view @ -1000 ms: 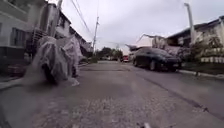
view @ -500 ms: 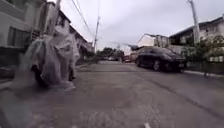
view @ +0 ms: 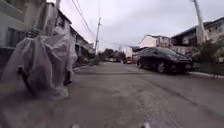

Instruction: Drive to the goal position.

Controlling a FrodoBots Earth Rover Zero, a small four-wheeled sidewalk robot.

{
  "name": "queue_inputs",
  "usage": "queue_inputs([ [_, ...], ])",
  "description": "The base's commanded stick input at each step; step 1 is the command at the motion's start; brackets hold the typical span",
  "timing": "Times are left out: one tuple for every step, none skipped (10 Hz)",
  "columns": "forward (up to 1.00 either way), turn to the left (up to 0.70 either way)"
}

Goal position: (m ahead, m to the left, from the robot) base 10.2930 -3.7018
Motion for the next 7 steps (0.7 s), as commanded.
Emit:
queue_inputs([
  [0.70,0.00],
  [0.70,0.00],
  [0.70,0.00],
  [0.70,0.00],
  [0.70,0.00],
  [0.70,0.00],
  [0.70,0.00],
])
